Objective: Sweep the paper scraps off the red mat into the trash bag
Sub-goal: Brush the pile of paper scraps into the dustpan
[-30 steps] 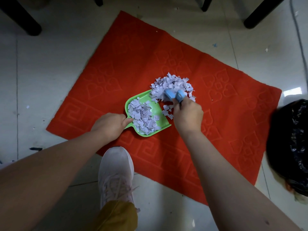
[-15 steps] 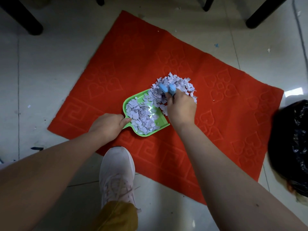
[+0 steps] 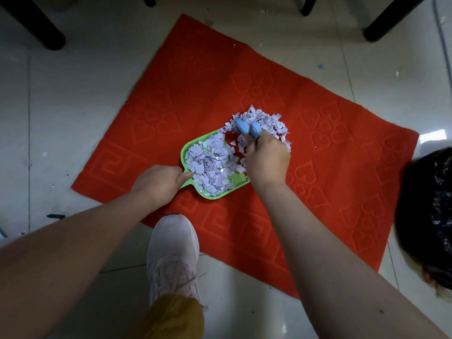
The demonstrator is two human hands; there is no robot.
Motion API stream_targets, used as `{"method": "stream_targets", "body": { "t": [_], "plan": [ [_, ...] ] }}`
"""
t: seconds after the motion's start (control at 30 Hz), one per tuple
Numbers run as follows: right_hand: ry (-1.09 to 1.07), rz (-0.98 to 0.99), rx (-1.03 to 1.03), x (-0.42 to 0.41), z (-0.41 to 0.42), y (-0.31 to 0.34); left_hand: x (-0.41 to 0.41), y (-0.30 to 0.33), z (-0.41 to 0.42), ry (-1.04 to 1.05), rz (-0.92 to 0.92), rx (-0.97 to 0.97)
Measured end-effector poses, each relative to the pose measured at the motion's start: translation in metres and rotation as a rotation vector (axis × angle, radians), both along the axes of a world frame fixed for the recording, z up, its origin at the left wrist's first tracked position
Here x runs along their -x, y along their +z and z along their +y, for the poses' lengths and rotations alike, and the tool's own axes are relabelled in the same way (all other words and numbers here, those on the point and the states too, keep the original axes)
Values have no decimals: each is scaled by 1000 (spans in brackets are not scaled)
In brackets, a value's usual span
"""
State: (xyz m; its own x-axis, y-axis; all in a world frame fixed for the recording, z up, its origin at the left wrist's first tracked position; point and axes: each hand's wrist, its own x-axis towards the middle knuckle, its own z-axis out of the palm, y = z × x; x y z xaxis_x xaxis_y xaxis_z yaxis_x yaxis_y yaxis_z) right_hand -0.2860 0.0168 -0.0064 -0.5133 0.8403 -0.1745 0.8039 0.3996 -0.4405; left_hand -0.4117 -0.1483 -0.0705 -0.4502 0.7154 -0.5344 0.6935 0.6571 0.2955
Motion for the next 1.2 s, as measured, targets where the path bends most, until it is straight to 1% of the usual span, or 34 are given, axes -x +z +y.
{"method": "stream_targets", "body": {
  "t": [0.13, 0.23, 0.5, 0.63, 0.77, 0.93, 1.03, 1.2],
  "plan": [
    [99, -30, 43, 1, -14, -6, 1, -1, 0, -2, -4, -7],
    [116, -34, 49, -3, -21, -2, 2, -2, -1, 4, -10, -8],
    [-71, 93, -19, -3, 3, 9, 0, -1, 0, -6, -1, -26],
    [-95, 157, -56, 6, 27, 7, 0, 0, 2, -1, 6, -17],
    [9, 115, -102, 19, 54, 1, 2, 0, 2, -6, 1, -18],
    [246, 53, -122, 34, 76, -7, 3, 2, 3, -12, 9, -5],
    [358, -34, -131, 41, 86, -12, 4, 2, 3, 3, -11, -6],
    [461, -155, -54, 37, 92, -14, 5, 2, 4, 1, -28, 4]
  ]
}}
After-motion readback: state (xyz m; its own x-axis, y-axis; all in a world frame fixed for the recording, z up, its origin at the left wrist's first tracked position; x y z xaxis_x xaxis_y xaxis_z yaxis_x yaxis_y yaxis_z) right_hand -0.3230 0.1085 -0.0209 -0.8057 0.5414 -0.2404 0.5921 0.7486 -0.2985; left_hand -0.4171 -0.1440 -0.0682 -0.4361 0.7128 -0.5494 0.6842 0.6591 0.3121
